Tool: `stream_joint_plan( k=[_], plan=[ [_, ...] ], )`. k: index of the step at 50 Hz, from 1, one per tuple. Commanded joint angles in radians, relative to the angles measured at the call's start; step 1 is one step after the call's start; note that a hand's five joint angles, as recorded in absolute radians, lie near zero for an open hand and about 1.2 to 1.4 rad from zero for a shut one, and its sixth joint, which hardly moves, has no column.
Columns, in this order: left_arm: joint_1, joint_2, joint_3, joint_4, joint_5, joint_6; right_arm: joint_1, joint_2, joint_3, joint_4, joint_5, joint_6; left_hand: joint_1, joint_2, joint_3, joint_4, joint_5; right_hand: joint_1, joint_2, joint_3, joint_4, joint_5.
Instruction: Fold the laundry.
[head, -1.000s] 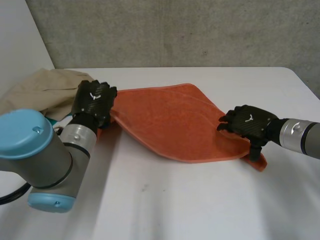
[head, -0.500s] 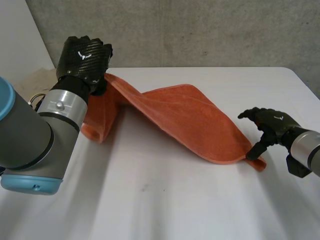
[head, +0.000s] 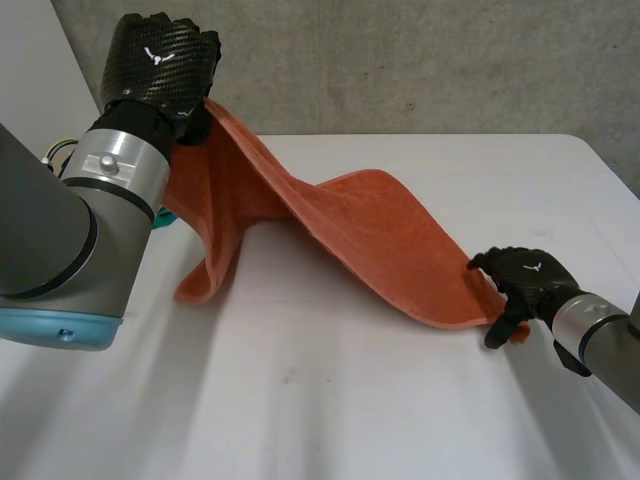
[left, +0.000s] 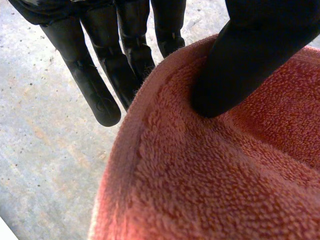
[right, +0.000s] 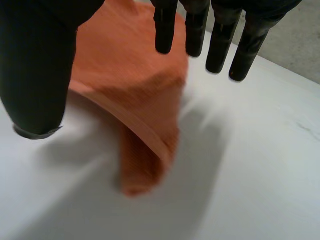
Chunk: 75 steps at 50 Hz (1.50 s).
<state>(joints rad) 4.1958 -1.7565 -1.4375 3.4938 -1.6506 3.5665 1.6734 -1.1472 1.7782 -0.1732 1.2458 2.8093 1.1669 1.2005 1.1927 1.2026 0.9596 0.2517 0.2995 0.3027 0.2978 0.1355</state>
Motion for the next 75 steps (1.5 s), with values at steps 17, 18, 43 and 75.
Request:
stream_joint_plan(
  k=[17, 18, 43, 75],
  plan=[
    [0.006, 0.000, 0.009, -0.013, -0.001, 0.000, 0.008, 0.072, -0.074, -0.062, 0.050, -0.085, 0.229, 0.196, 0.204, 0.194, 0.262, 1.145, 1.097, 1.094, 1.098, 1.086],
    [0.006, 0.002, 0.009, -0.016, -0.001, 0.000, 0.008, 0.070, -0.077, -0.059, 0.050, -0.085, 0.229, 0.196, 0.204, 0.194, 0.262, 1.145, 1.097, 1.094, 1.098, 1.086],
    [0.104, -0.015, -0.027, -0.507, 0.012, 0.012, -0.092, -0.298, -0.606, 0.846, -0.063, -0.590, 0.229, 0.196, 0.204, 0.194, 0.262, 1.145, 1.097, 1.094, 1.098, 1.086],
    [0.147, -0.408, 0.519, 0.582, 0.123, 0.236, 0.134, 0.265, -1.467, 0.031, 0.327, -0.291, 0.229, 0.196, 0.204, 0.194, 0.262, 1.145, 1.097, 1.094, 1.098, 1.086]
  ],
)
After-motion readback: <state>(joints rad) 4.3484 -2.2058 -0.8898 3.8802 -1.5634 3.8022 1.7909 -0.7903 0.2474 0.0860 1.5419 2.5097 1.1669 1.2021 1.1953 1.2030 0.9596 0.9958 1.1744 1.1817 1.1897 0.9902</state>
